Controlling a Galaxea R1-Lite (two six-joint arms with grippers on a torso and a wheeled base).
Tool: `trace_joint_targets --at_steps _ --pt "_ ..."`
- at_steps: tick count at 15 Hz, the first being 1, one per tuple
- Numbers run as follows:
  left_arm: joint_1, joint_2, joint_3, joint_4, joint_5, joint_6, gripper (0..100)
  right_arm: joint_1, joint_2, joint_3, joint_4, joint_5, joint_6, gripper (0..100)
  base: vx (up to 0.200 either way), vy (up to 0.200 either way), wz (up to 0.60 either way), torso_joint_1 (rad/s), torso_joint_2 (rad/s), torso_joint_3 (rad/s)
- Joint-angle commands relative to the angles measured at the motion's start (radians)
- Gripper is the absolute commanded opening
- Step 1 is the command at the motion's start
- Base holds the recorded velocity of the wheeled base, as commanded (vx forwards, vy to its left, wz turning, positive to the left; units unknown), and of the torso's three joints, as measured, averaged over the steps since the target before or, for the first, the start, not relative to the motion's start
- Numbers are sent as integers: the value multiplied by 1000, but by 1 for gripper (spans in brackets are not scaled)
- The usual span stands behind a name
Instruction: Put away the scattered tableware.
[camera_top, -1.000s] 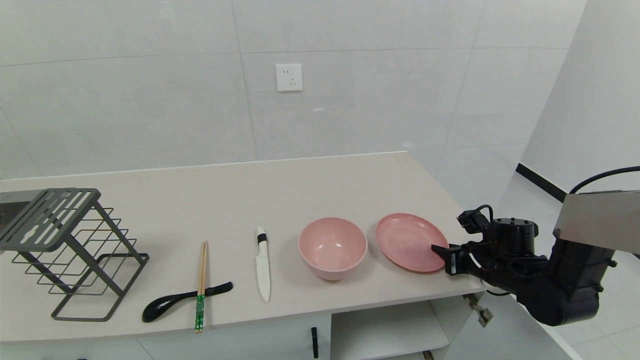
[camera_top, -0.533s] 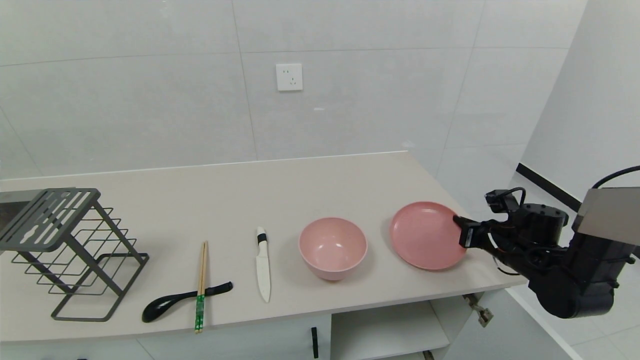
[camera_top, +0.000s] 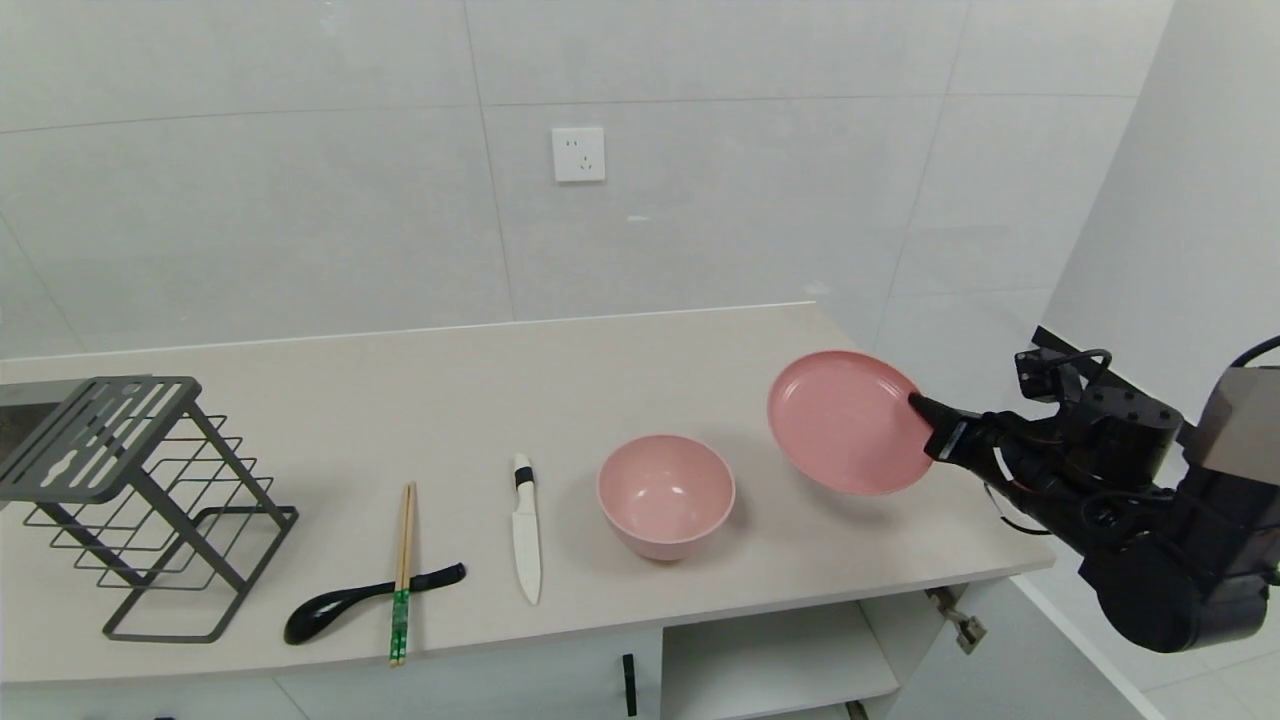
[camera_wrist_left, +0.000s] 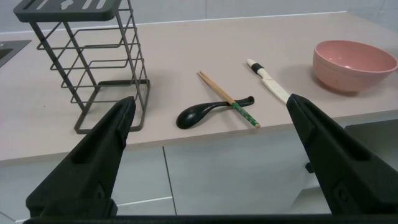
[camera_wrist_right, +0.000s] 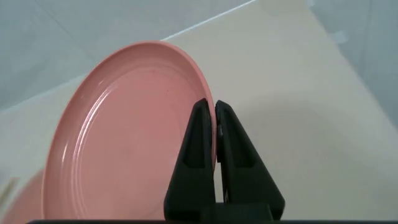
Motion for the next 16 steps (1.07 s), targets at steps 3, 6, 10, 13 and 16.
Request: trace_joint_targets --at_steps 3,6,10,13,16 --pt "2 1 0 0 0 0 100 92 -207 123 -2 0 223 0 0 0 0 0 0 0" --pt "0 1 0 0 0 0 100 168 -365 239 -2 -2 244 0 0 0 0 0 0 0" --pt "0 1 0 -2 -1 2 100 165 -524 377 -2 -5 231 0 0 0 0 0 0 0" --pt "0 1 0 -3 -4 -3 100 162 -547 385 -2 -6 226 0 0 0 0 0 0 0" --pt "0 1 0 -5 -1 -29 100 118 -530 408 -2 -2 226 0 0 0 0 0 0 0"
